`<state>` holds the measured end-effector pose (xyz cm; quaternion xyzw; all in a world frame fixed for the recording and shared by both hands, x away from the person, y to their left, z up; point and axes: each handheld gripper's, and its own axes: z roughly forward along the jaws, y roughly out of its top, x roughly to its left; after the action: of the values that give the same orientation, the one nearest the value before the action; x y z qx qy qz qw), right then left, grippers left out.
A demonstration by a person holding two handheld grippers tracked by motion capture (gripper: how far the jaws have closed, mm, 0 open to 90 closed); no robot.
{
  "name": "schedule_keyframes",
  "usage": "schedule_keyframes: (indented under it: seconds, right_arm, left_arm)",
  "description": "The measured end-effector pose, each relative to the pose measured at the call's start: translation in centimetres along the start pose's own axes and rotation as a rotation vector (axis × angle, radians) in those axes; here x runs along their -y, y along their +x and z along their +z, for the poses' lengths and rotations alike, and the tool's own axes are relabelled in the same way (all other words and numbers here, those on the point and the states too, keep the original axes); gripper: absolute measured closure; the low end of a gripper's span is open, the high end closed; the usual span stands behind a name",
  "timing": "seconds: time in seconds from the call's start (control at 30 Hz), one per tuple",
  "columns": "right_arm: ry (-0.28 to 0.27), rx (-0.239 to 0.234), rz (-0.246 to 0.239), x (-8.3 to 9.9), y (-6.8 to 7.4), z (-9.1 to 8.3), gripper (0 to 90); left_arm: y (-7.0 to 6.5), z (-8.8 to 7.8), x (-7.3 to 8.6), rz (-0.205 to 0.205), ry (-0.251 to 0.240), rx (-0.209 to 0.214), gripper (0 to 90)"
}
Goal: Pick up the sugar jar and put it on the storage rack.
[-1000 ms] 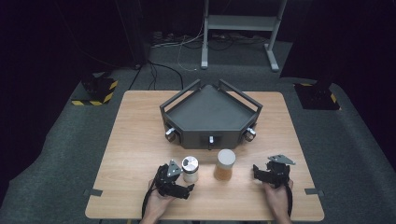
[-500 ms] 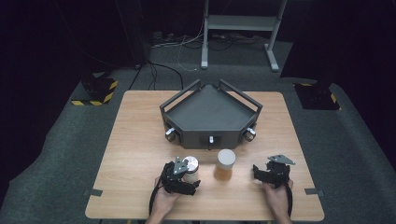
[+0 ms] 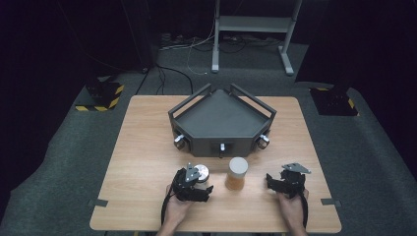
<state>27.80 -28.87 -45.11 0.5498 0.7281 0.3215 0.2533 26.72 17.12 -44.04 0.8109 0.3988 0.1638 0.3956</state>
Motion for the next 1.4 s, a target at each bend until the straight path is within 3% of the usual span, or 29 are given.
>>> schedule_keyframes:
  seconds: [0.47,1.4]
  right_arm:
    - [0.000,0.000,0.000,0.0,0.0,0.0,12.7]
    - [0.000,0.000,0.000,0.0,0.0,0.0,12.7]
  left_arm:
    - [-1.0,0.4,-0.4,0.043,0.002,-0.035,17.1]
    - [-0.8,0.7,-0.6,0.015,-0.001,-0.039,30.4]
